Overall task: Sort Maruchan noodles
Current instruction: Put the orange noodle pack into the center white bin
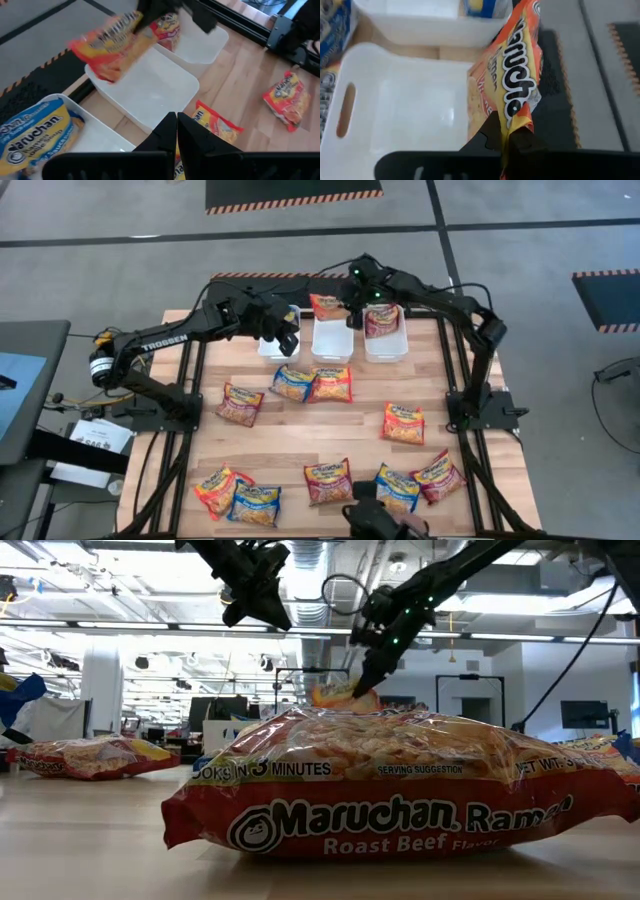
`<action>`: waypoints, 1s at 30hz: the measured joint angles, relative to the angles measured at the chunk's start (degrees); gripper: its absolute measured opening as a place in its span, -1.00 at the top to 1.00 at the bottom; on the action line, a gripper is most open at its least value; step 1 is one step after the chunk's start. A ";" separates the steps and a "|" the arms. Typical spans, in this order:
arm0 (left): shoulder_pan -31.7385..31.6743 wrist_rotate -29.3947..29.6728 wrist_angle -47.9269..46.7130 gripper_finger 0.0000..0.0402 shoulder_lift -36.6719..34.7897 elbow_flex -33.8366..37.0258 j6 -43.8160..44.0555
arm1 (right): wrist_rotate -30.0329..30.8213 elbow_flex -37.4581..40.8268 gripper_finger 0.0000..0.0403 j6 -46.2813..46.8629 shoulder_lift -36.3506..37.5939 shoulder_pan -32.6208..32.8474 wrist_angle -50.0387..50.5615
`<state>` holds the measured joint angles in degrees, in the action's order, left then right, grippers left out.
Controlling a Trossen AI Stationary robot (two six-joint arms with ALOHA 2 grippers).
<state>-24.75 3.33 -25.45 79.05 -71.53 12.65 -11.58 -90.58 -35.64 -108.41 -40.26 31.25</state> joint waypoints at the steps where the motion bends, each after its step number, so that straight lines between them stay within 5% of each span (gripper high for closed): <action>1: 0.00 0.07 -0.02 1.00 0.00 0.00 -0.02 | 0.96 -0.36 0.95 0.02 -0.80 0.24 -0.04; 17: -2.60 0.99 -0.85 1.00 0.04 0.00 -2.38 | 7.35 -1.88 0.92 3.02 -7.22 0.92 -2.49; 30: -2.73 0.48 -0.84 1.00 0.04 0.00 -2.38 | 10.00 -1.88 0.50 1.21 -6.94 1.24 0.71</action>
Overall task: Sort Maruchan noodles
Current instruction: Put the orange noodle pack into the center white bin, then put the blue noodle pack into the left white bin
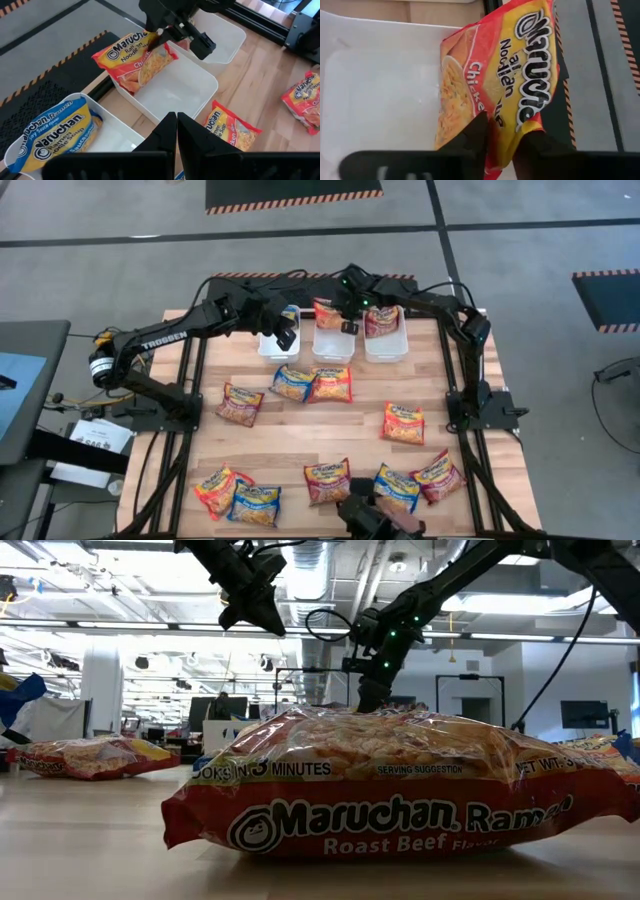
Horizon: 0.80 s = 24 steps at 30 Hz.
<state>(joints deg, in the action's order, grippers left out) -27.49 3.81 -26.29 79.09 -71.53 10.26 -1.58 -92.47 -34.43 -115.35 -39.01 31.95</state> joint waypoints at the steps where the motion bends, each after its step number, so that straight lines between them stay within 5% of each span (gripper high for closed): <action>1: 0.00 0.00 0.01 1.00 0.00 0.00 -0.01 | 1.10 0.00 0.46 -0.02 0.00 0.04 -0.16; 12: 0.00 0.00 0.01 1.00 0.00 0.00 0.00 | 11.69 0.00 -0.01 -1.63 0.02 1.42 0.07; 24: -0.15 0.57 -0.12 1.00 0.00 0.00 2.90 | 12.27 -6.44 -0.06 -0.30 0.54 2.87 9.48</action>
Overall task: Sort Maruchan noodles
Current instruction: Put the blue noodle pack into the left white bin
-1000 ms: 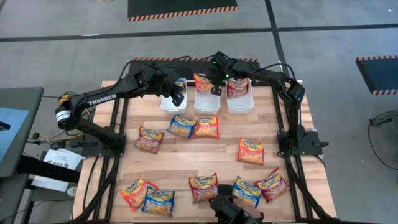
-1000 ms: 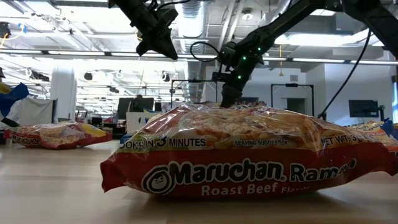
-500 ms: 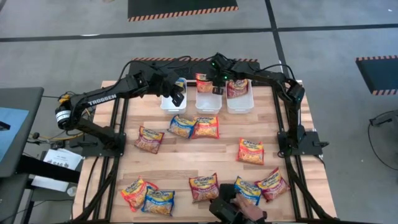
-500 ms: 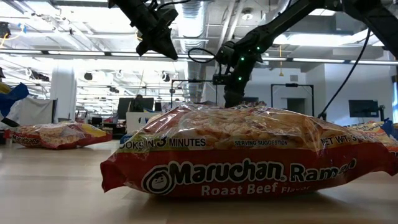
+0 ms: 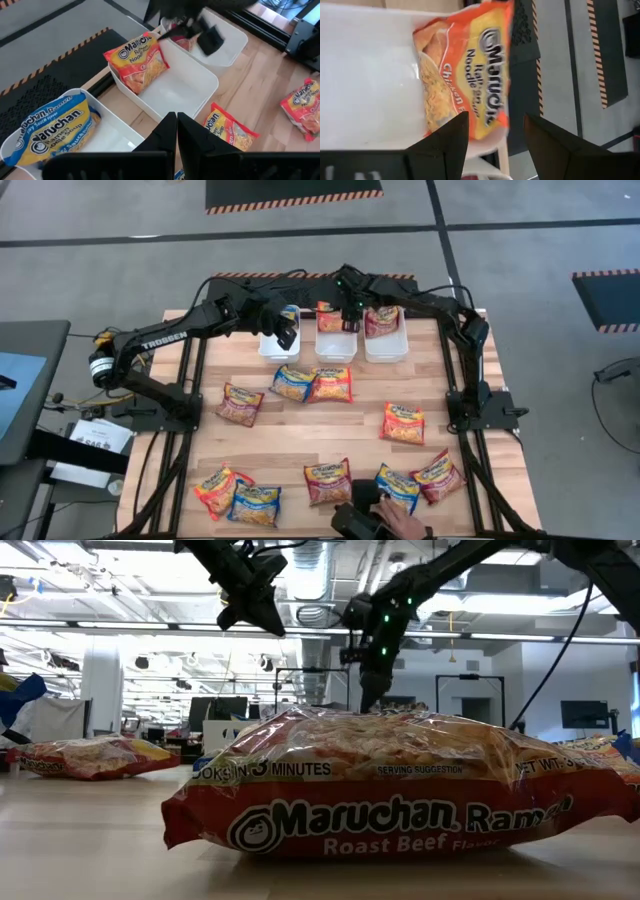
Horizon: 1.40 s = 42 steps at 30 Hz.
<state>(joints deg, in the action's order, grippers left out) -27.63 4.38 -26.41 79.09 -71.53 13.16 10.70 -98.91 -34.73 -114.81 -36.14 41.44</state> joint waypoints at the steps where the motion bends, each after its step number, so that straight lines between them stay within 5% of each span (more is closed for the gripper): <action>1: -0.15 -0.22 -0.09 1.00 -0.03 0.00 0.01 | -0.01 -1.22 -0.06 0.15 0.29 0.00 1.32; 14: -4.34 -5.38 -0.49 1.00 -9.36 0.07 -1.06 | -0.09 -5.38 -0.06 6.52 11.09 -1.51 6.78; 21: -6.03 -21.07 -4.38 0.84 -10.10 0.07 -0.34 | -0.21 -5.38 -0.06 16.90 17.53 0.71 11.00; 25: -5.83 -24.84 -8.55 0.62 -8.79 0.05 -1.33 | -0.28 -5.38 -0.06 23.89 20.41 3.78 14.65; 32: -4.51 -22.71 -17.13 0.32 -6.61 0.06 -0.92 | -0.31 -5.38 -0.06 35.21 24.25 12.30 20.71; 42: 3.43 -21.12 -17.30 0.29 -6.19 9.20 -7.28 | -0.28 -5.34 -0.06 51.67 25.13 27.06 22.39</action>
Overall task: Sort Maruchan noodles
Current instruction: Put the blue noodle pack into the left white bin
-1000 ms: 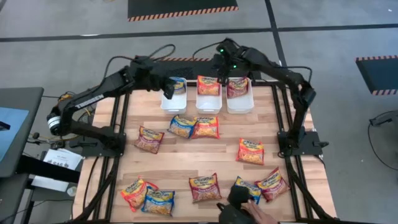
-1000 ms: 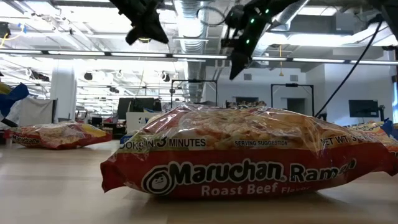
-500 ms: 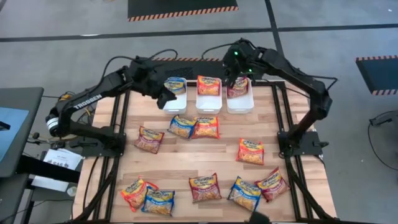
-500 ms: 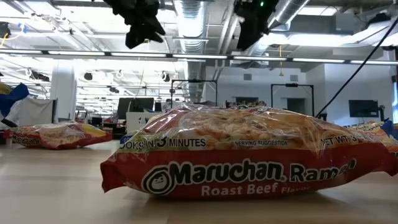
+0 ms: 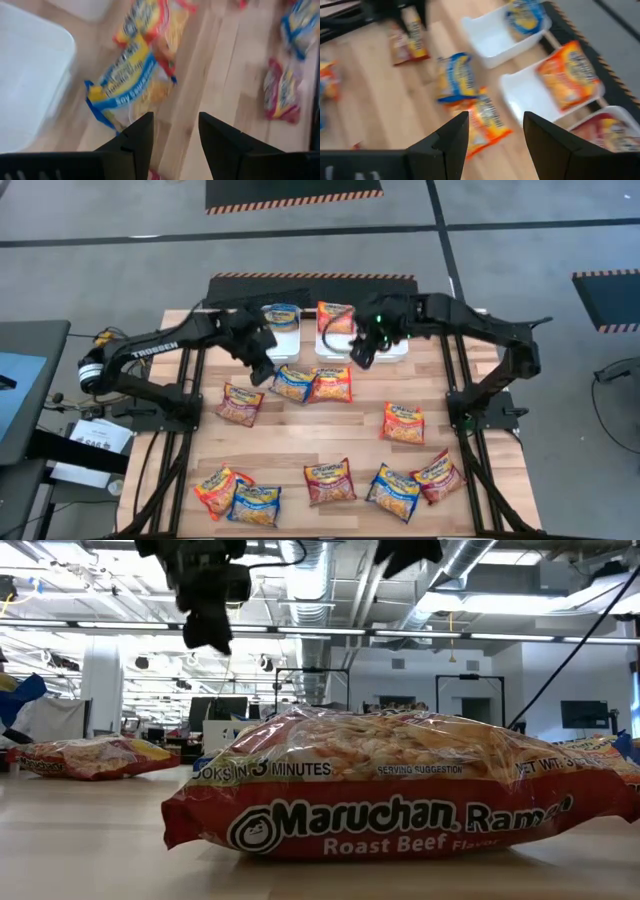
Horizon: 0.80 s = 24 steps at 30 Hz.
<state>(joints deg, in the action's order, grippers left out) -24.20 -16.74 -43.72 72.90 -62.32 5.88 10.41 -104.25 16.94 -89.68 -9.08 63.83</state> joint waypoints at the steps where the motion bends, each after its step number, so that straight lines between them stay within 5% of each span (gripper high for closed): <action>1: 0.63 0.64 1.12 0.29 0.00 1.18 -0.08 | 0.00 0.00 -0.06 1.09 -0.21 1.54 0.06; 13: 4.70 8.24 10.42 0.29 0.44 10.12 -1.01 | 4.65 0.06 -0.06 9.82 -0.65 13.26 0.01; 24: 7.95 15.72 18.16 0.29 7.50 13.57 -6.90 | 5.38 0.05 -0.06 11.51 -0.67 13.76 0.07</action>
<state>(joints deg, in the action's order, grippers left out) -16.26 -1.02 -25.56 80.41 -48.75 -1.02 15.79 -104.20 28.45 -90.35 4.67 63.90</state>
